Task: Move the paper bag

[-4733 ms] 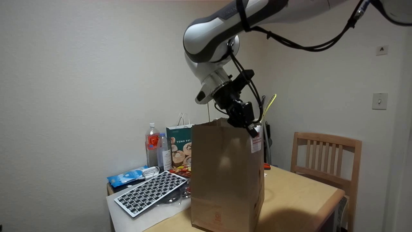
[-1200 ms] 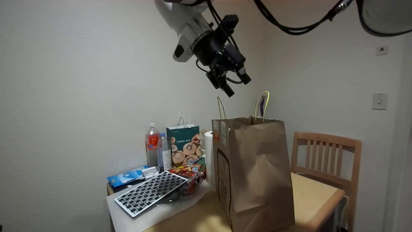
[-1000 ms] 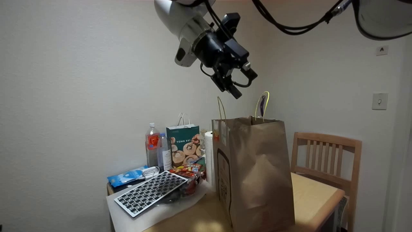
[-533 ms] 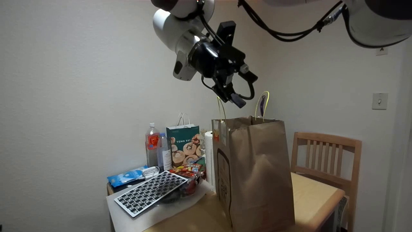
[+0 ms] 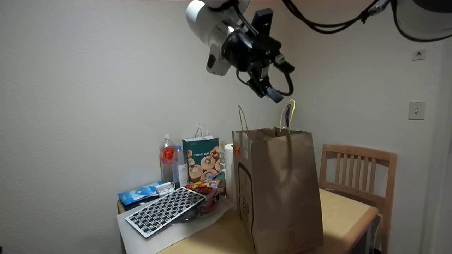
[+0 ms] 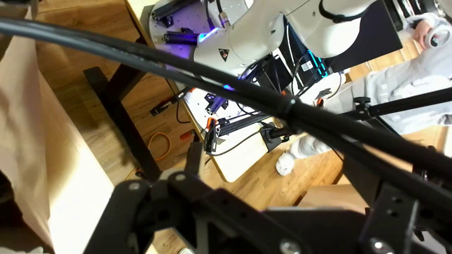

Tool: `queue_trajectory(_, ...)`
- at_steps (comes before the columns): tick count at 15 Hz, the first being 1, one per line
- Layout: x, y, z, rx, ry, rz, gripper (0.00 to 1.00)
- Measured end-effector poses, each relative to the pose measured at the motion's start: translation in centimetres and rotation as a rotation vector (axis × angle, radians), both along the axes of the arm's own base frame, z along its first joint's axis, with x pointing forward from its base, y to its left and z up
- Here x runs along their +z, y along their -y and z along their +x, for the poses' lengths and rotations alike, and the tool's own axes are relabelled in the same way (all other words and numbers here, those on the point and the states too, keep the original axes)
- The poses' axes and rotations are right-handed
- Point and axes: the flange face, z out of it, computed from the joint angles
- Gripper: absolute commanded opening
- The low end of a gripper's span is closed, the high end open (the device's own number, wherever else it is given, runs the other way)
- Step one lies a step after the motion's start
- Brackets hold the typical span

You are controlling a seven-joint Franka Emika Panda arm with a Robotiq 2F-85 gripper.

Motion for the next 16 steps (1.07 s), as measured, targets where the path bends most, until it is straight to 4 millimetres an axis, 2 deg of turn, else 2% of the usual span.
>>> queue_trajectory(4,4.5,3.4,-3.1,-0.170,0.025,-0.034,1.00)
queue_trajectory(7,6.7,4.9,-5.3,-0.281,0.038,-0.029,1.00)
queue_trajectory(9,6.8,4.9,-5.3,-0.281,0.041,-0.028,1.00)
queue_trajectory(12,5.9,4.4,-4.9,-0.271,0.024,-0.034,1.00)
queue_trajectory(16,4.4,5.9,-4.3,-0.112,0.008,-0.048,1.00)
